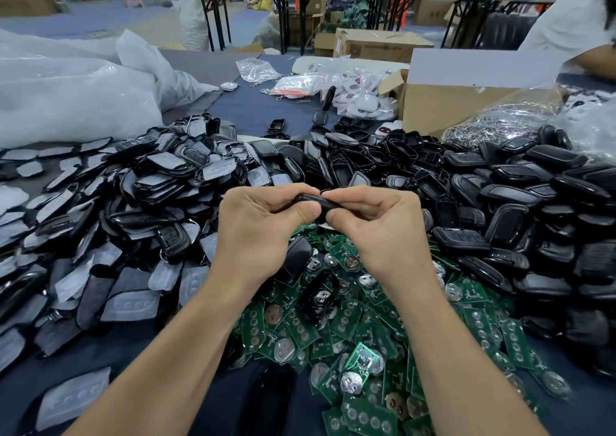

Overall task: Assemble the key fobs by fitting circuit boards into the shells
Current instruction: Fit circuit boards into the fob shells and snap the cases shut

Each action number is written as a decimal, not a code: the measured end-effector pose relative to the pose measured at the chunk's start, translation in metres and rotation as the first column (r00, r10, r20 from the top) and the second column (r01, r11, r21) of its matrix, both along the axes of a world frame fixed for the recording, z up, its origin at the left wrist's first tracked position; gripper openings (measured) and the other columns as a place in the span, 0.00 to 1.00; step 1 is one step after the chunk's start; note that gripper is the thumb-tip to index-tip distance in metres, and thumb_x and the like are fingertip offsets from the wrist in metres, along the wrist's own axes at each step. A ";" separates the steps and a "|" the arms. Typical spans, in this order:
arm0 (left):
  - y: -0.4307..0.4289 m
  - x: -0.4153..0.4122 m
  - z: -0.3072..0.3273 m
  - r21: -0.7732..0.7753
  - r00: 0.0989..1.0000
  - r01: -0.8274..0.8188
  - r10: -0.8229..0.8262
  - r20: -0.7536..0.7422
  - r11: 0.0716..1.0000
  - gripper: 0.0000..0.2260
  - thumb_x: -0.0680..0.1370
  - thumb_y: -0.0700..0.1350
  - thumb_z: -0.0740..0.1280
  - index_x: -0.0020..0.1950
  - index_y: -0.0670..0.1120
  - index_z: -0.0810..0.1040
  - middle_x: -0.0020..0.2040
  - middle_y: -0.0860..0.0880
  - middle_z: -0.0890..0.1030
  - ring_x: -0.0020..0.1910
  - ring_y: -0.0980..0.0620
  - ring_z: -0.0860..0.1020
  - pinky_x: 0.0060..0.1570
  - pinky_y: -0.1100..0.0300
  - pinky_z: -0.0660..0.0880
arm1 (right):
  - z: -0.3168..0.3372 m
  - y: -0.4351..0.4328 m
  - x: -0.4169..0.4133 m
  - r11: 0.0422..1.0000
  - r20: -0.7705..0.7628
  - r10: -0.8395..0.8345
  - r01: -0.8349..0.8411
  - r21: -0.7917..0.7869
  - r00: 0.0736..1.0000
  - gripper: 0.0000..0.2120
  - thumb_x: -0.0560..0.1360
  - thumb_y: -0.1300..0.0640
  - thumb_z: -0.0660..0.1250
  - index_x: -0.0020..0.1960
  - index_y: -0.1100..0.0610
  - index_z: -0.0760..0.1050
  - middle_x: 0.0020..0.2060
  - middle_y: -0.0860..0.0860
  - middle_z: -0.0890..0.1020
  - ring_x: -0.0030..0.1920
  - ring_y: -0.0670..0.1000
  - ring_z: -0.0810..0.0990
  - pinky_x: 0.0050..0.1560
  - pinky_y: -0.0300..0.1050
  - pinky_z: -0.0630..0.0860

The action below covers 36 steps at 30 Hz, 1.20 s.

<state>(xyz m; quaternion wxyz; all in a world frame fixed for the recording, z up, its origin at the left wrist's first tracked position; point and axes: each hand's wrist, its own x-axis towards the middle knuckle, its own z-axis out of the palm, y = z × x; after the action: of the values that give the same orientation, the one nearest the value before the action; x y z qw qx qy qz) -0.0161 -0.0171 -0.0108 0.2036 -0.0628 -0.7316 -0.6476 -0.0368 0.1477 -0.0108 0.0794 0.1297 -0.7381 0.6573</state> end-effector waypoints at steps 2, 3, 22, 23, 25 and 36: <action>-0.001 0.000 -0.002 -0.076 1.000 -0.015 0.015 0.006 0.997 0.13 0.72 0.43 0.77 0.46 0.63 0.88 0.41 0.53 0.88 0.41 0.44 0.87 0.47 0.49 0.85 | 0.001 0.000 0.001 0.988 -0.039 -0.021 0.027 0.149 0.999 0.15 0.71 0.64 0.77 0.47 0.44 0.87 0.39 0.38 0.87 0.43 0.40 0.87 0.47 0.36 0.83; 0.000 0.000 -0.003 -0.101 1.000 -0.018 0.019 0.007 0.995 0.12 0.72 0.44 0.77 0.46 0.63 0.88 0.41 0.53 0.88 0.42 0.43 0.86 0.48 0.46 0.85 | 0.002 0.000 0.002 0.978 -0.062 -0.029 0.042 0.203 0.998 0.15 0.71 0.64 0.77 0.47 0.43 0.87 0.39 0.34 0.86 0.43 0.37 0.86 0.46 0.31 0.81; 0.028 0.007 0.006 0.364 0.973 -0.181 0.113 0.202 0.913 0.14 0.82 0.48 0.70 0.39 0.48 0.89 0.39 0.41 0.85 0.34 0.47 0.80 0.32 0.62 0.79 | -0.001 -0.025 0.012 0.884 0.364 0.246 -0.054 -0.464 0.898 0.08 0.76 0.68 0.73 0.54 0.63 0.86 0.47 0.59 0.88 0.47 0.53 0.87 0.45 0.42 0.83; 0.028 0.007 0.006 0.361 0.970 -0.198 0.129 0.207 0.911 0.14 0.82 0.48 0.71 0.38 0.48 0.89 0.37 0.40 0.84 0.33 0.46 0.78 0.28 0.62 0.77 | -0.001 -0.025 0.012 0.891 0.368 0.234 -0.047 -0.451 0.900 0.08 0.76 0.68 0.73 0.53 0.63 0.86 0.46 0.59 0.88 0.45 0.53 0.87 0.45 0.42 0.83; 0.027 0.006 0.006 0.346 0.965 -0.217 0.149 0.214 0.913 0.14 0.82 0.47 0.71 0.38 0.49 0.89 0.36 0.38 0.84 0.32 0.46 0.78 0.26 0.60 0.77 | -0.001 -0.025 0.013 0.899 0.377 0.226 -0.043 -0.436 0.898 0.08 0.76 0.68 0.73 0.53 0.64 0.86 0.45 0.59 0.88 0.44 0.53 0.86 0.44 0.42 0.83; 0.023 0.002 0.001 0.299 0.961 -0.179 0.102 0.255 0.937 0.20 0.82 0.56 0.67 0.39 0.45 0.88 0.39 0.41 0.87 0.38 0.49 0.85 0.39 0.53 0.84 | 0.004 -0.011 0.006 0.957 0.439 0.193 -0.070 -0.280 0.878 0.08 0.74 0.68 0.73 0.51 0.61 0.86 0.38 0.57 0.87 0.32 0.48 0.80 0.34 0.38 0.76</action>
<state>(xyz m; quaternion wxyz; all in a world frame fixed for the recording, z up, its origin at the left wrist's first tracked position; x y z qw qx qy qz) -0.0143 0.0058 -0.0100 0.1689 0.1012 -0.6387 -0.7439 -0.0307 0.1367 -0.0065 -0.1275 0.0085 -0.6342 0.7625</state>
